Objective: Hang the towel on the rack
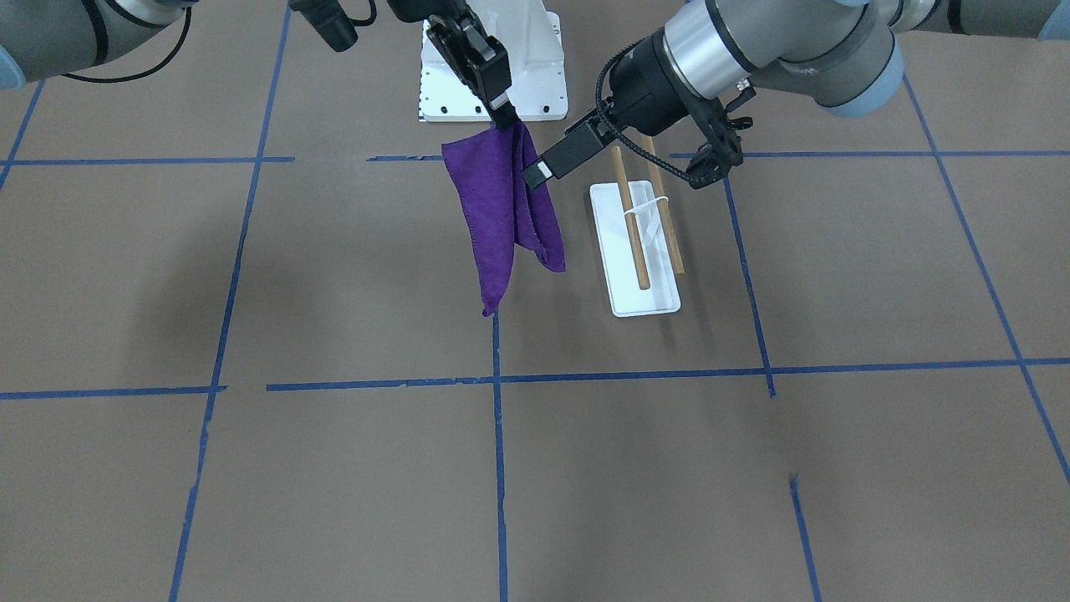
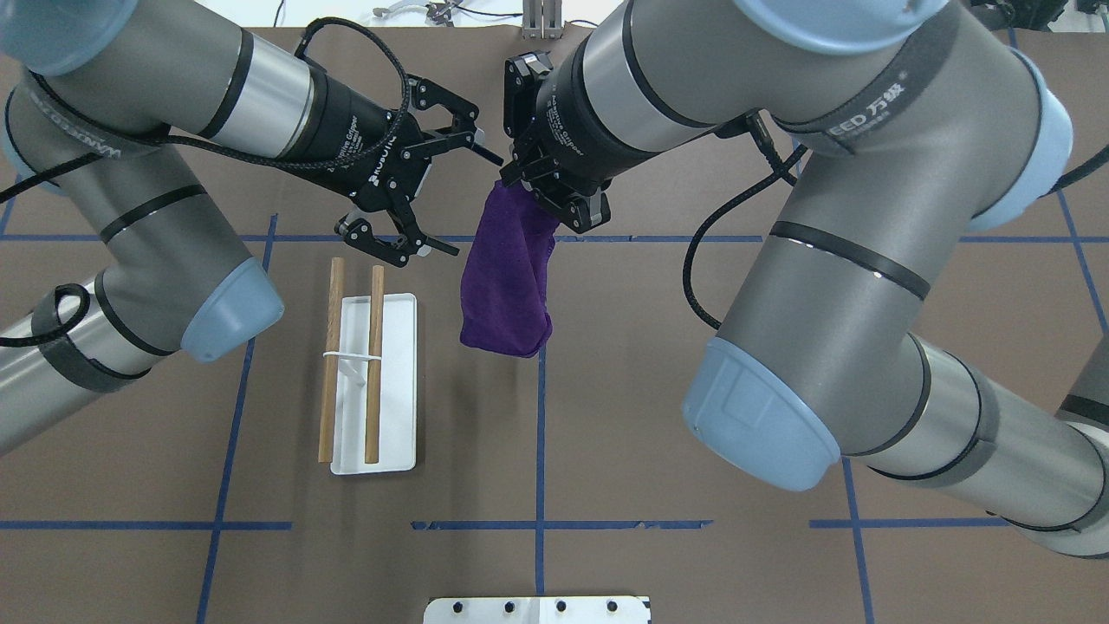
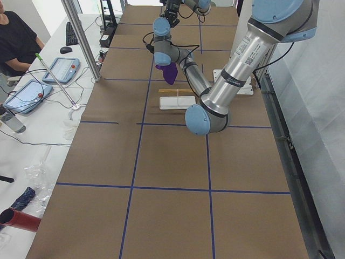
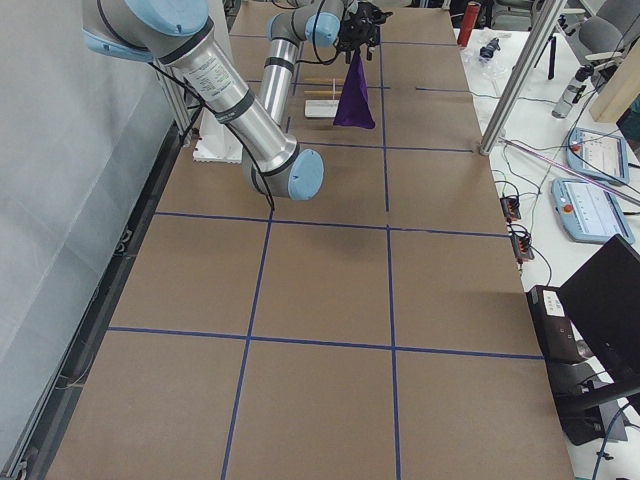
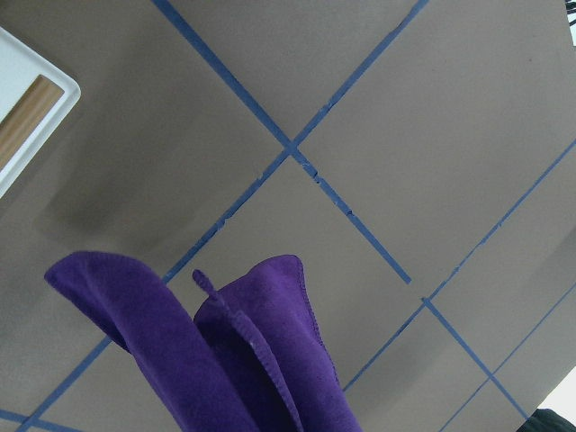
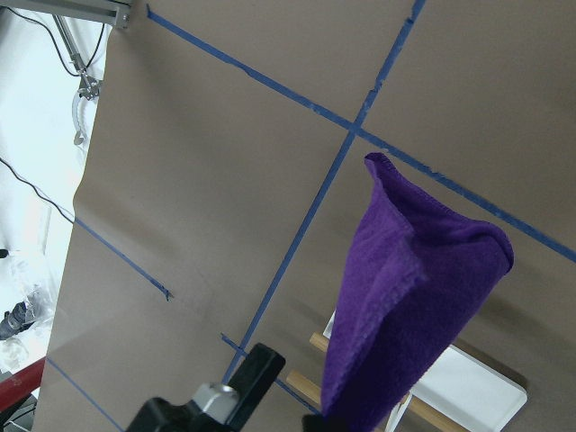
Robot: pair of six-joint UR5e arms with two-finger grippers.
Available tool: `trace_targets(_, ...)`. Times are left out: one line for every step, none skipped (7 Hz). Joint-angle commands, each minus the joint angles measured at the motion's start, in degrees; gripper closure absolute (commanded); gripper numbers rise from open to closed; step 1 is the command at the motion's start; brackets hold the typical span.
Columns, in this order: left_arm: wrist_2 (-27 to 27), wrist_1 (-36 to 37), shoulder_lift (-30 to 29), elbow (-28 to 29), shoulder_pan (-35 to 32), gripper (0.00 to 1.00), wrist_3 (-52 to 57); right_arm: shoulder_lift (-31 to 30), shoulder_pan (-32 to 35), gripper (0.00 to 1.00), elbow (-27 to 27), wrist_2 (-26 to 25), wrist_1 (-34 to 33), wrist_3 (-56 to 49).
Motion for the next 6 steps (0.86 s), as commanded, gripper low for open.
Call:
trace_targets(1.0,-0.1,-0.6,-0.1,0.8,0.29,-1.7,0.2,-0.1,1.00,0.0,-0.2,0.0,0.4)
trace_targets(1.1,-0.4,-0.6,-0.1,1.1,0.59,-2.6,0.1,-0.3,1.00,0.0,-0.2,0.0,0.4)
trace_targets(1.1,-0.4,-0.6,-0.2,1.1,0.93,-2.6,0.2,-0.3,1.00,0.0,-0.2,0.0,0.5)
trace_targets(1.1,-0.4,-0.6,-0.3,1.2,1.00,-2.9,0.1,-0.3,1.00,0.0,-0.2,0.0,0.5)
trace_targets(1.1,-0.4,-0.6,-0.4,1.2,1.00,-2.9,0.1,-0.3,1.00,0.0,-0.2,0.0,0.4)
trace_targets(1.1,-0.4,-0.5,-0.4,1.2,1.00,-2.8,0.0,-0.7,1.00,0.0,-0.7,0.0,-0.2)
